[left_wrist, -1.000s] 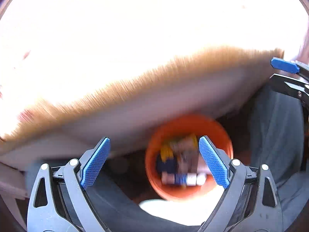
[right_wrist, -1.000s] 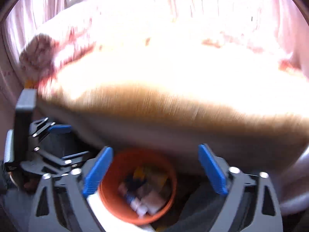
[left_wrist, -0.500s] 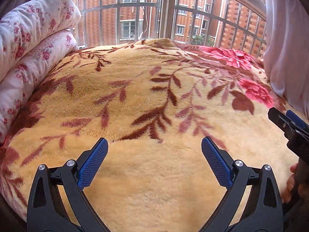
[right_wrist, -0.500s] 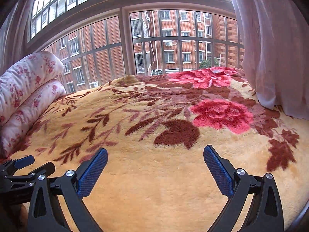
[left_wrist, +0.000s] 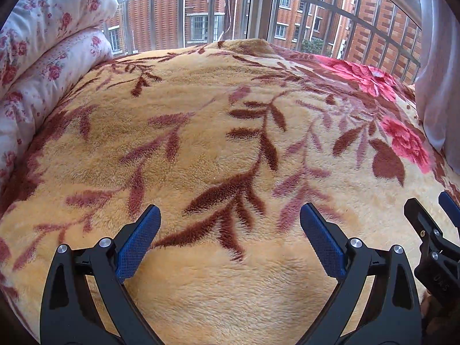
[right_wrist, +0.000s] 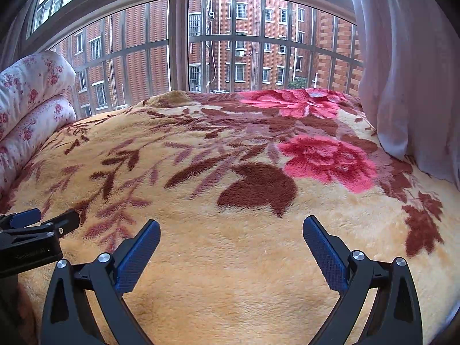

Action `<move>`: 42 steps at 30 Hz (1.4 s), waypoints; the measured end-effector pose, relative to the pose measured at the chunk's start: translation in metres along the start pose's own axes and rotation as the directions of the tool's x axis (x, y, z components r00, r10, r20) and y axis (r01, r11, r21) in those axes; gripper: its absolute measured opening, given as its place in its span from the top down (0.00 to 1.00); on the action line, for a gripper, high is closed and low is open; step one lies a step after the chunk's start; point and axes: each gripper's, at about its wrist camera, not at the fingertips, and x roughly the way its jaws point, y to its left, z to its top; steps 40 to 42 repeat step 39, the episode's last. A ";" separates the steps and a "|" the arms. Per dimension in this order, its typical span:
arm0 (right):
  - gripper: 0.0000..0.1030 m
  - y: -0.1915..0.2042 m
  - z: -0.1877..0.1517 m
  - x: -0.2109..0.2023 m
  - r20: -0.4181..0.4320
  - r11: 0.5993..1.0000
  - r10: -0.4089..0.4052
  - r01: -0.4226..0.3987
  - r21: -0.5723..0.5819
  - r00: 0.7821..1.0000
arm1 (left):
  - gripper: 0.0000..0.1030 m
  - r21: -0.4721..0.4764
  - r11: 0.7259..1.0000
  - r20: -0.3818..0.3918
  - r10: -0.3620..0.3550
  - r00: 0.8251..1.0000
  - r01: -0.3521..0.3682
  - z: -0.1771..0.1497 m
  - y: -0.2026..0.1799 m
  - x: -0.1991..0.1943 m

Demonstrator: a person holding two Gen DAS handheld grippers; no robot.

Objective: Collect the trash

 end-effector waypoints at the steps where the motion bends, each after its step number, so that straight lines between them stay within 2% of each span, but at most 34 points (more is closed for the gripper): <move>1: 0.05 0.001 0.000 0.000 -0.001 1.000 -0.002 0.002 -0.004 1.000 | 0.08 0.000 1.000 0.004 0.001 1.000 -0.001 0.000 0.000 -0.001; 11: 0.05 -0.001 -0.001 0.002 -0.008 1.000 -0.003 0.003 0.010 1.000 | 0.08 0.013 1.000 0.017 0.018 1.000 -0.018 -0.002 -0.001 -0.003; 20: 0.05 -0.005 -0.002 0.004 -0.023 1.000 0.005 -0.004 0.025 1.000 | 0.08 0.014 1.000 0.010 0.003 1.000 -0.003 -0.001 0.000 -0.001; 30: 0.05 -0.005 -0.002 0.005 -0.031 1.000 0.007 -0.006 0.029 0.999 | 0.08 -0.024 0.999 0.010 -0.034 0.999 0.035 -0.001 0.006 0.000; 42: 0.05 -0.005 -0.003 0.007 -0.037 0.999 0.009 -0.008 0.033 0.999 | 0.08 -0.044 0.999 0.013 -0.021 1.000 0.022 -0.001 0.008 -0.001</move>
